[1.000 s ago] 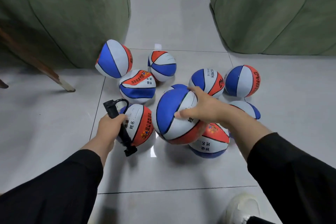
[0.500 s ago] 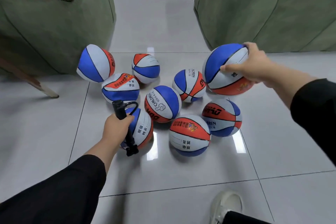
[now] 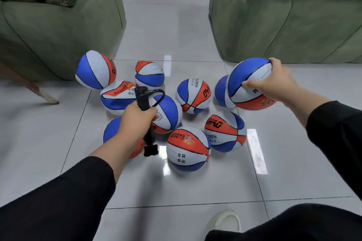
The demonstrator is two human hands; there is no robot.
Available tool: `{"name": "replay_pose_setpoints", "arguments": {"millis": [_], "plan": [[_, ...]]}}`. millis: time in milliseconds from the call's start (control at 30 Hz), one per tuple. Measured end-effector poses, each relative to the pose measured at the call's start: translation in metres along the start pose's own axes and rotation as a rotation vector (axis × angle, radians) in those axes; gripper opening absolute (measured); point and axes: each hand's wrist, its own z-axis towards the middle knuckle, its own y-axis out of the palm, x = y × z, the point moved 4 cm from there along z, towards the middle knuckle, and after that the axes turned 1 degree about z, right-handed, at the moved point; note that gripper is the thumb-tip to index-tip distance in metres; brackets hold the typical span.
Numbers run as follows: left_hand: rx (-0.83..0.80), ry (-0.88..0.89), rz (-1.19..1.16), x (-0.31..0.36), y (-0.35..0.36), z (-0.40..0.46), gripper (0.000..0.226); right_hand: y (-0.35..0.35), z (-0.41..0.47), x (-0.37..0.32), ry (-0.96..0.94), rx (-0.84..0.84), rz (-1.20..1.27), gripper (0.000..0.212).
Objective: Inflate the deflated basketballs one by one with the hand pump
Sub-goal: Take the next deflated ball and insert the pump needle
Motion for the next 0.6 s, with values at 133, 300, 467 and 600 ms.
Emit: {"name": "replay_pose_setpoints", "arguments": {"millis": [133, 300, 467, 600], "plan": [[-0.111, -0.008, 0.006, 0.03, 0.053, -0.01, 0.024, 0.001, 0.014, 0.034, 0.092, 0.048, -0.008, 0.117], [-0.16, -0.051, 0.048, 0.032, 0.099, -0.009, 0.021, 0.018, 0.034, 0.082, 0.157, 0.022, -0.109, 0.114], [-0.228, -0.053, 0.139, 0.034, 0.126, 0.003, 0.024, 0.057, 0.05, 0.119, 0.187, -0.025, -0.107, 0.118], [-0.246, -0.145, 0.167, 0.018, 0.131, 0.01, 0.02, 0.088, 0.063, 0.145, 0.259, -0.124, -0.064, 0.127]]}}
